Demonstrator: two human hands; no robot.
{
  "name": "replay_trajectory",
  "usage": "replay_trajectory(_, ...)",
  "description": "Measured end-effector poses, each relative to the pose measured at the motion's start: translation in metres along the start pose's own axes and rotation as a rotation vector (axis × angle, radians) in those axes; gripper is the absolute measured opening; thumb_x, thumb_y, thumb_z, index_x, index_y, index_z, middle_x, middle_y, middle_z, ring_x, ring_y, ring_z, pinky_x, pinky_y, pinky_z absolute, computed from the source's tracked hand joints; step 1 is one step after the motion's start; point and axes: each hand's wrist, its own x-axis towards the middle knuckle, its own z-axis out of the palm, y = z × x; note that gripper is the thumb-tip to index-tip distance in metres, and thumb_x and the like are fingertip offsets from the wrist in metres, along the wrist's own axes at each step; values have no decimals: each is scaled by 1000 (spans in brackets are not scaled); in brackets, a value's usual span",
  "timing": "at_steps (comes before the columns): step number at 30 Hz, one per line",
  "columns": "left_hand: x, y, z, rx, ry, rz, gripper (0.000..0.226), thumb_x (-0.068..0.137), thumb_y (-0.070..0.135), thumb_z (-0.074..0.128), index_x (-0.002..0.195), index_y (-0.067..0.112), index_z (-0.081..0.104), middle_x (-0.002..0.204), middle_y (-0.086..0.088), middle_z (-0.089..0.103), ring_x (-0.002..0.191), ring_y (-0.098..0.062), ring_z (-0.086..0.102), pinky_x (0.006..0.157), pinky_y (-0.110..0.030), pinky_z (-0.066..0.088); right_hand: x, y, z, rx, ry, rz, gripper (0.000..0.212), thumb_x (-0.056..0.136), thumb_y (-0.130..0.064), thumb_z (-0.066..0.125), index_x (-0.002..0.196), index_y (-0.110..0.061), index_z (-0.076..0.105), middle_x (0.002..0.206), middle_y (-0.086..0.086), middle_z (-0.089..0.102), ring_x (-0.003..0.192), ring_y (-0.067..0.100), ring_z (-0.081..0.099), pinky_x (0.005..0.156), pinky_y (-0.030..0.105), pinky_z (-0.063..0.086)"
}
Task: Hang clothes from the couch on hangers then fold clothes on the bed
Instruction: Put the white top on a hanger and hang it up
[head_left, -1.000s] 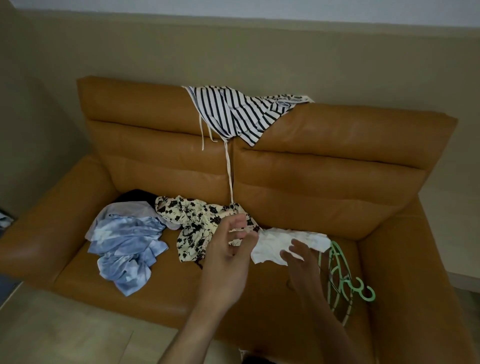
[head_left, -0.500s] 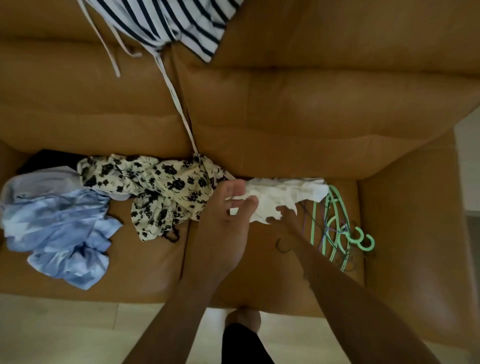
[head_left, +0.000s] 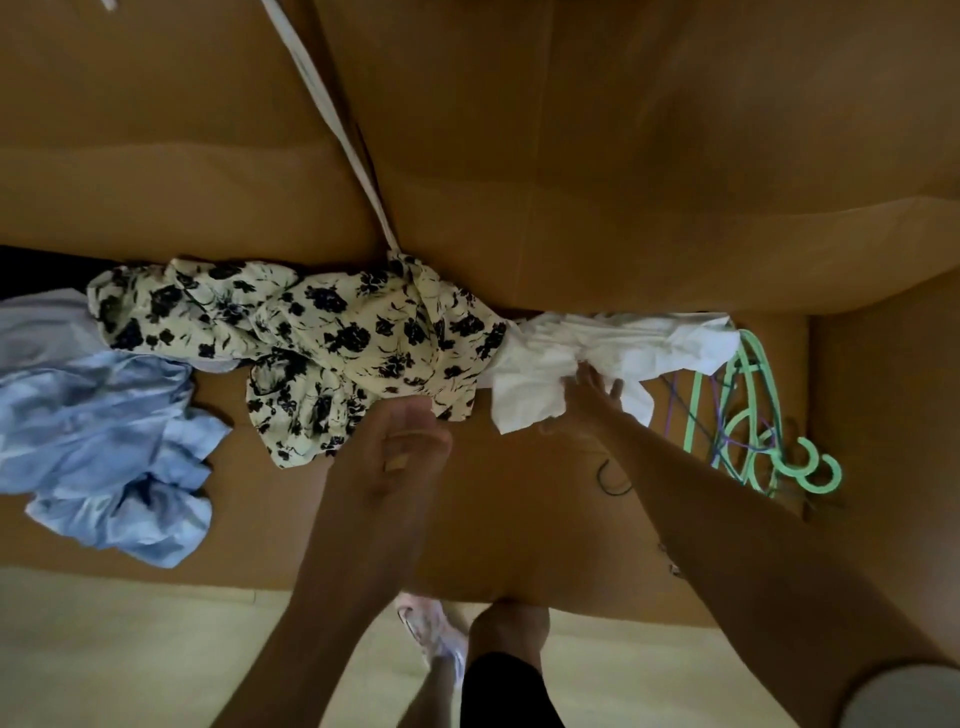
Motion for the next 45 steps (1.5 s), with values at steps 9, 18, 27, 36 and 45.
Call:
replay_trajectory(9,-25,33,-19,18,-77,5,13,98,37,59,111,38,64,113,18,66,105,1,60,82,-24,43,-99,-22,-85,835,278,-15,28,79,-11,78,75,-17,51,73,0,55,69,22,55,52,26,39)
replay_trajectory(18,-45,108,-43,180,-267,272,54,89,48,71,136,32,48,127,18,54,116,-4,56,93,-30,51,-310,-94,-231,1094,463,-399,20,88,-13,71,87,-18,51,86,2,59,76,19,58,62,30,45)
replay_trajectory(27,-91,187,-91,32,-175,745,69,85,32,79,143,22,44,133,9,57,121,-6,54,101,-27,47,-474,-185,-290,1247,622,-728,13,92,-12,72,97,-16,61,81,11,62,79,26,63,71,34,52)
replay_trajectory(36,-123,256,-181,109,-25,835,60,92,30,73,146,17,50,131,5,57,117,-14,53,98,-29,43,-543,-209,-326,1320,909,-765,16,90,-4,72,100,-16,71,61,1,53,62,17,52,62,29,45)
replay_trajectory(45,-187,327,-197,-96,-33,896,35,90,26,74,123,19,63,101,10,66,87,-3,64,65,-16,49,-598,-190,-323,1006,1127,-947,63,81,-34,79,137,-27,51,122,-4,62,112,10,63,86,28,58)
